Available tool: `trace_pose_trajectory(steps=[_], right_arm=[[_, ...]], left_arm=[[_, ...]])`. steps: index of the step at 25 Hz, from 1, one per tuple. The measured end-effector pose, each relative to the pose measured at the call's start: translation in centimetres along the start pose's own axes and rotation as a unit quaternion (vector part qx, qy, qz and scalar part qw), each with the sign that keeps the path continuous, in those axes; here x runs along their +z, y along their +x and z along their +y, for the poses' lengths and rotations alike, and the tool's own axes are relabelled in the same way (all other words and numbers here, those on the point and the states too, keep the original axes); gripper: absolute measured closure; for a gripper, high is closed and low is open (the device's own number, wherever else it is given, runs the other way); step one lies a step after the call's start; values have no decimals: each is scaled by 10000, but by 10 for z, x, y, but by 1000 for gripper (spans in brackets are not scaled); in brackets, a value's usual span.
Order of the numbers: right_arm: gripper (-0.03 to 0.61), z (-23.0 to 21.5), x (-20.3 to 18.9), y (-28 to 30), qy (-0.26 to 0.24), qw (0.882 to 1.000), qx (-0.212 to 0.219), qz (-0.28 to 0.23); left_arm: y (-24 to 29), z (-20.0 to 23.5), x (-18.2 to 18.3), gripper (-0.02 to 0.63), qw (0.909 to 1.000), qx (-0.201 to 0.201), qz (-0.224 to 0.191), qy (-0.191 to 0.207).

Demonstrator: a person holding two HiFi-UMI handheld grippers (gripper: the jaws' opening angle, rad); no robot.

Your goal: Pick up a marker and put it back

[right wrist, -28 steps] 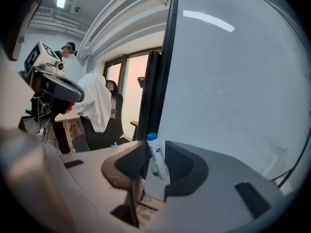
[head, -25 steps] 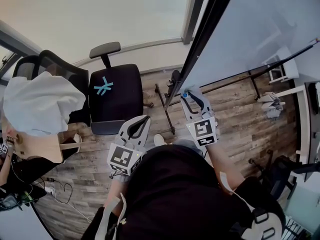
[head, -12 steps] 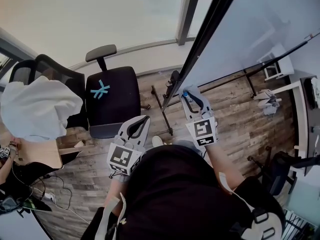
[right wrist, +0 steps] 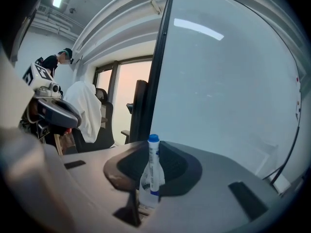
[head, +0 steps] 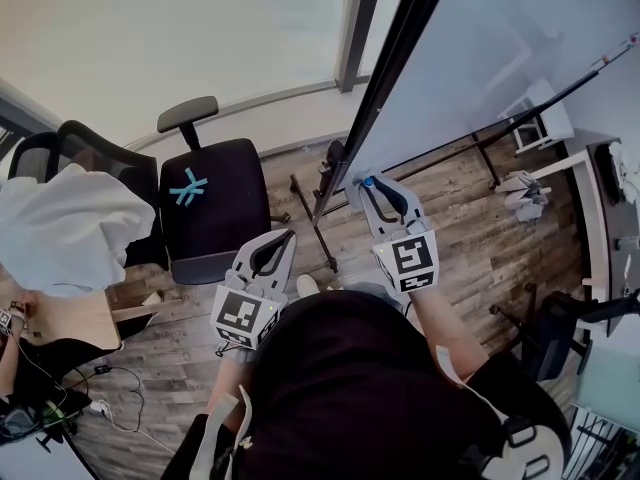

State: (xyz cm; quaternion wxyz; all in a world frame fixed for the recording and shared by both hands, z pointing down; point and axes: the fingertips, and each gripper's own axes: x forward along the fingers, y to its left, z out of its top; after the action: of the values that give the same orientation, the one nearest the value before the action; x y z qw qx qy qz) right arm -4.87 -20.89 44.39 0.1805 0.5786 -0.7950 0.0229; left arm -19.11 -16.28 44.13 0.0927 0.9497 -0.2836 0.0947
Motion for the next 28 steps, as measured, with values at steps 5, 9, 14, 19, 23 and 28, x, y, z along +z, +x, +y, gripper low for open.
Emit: trace_pose_trajectory(steps=[5,9,14,19,23,28], right_arm=[[501,-9,18,-13,86,9998,-78,-189],[500,-18,32,-24,169,9991,-151,-353],[500,-31,44,-39,243,9983,-279,-453],[502,-43,46,-56,245,9977,-442,-462],[502,-54,45,-72,254,9967,-615,-461],[501,-72,38,-94,293,9950,-852,-434]], left_arm=[[6,-6,4,606,9999,-102,-39,3],[14,-12,5,606,9998,-216,-52,6],[25,-19,9,605,9993,-358,-102,20],[37,-28,11,606,9986,-522,-123,43],[48,-38,14,606,9975,-677,-162,76],[66,-54,18,605,9957,-898,-145,148]])
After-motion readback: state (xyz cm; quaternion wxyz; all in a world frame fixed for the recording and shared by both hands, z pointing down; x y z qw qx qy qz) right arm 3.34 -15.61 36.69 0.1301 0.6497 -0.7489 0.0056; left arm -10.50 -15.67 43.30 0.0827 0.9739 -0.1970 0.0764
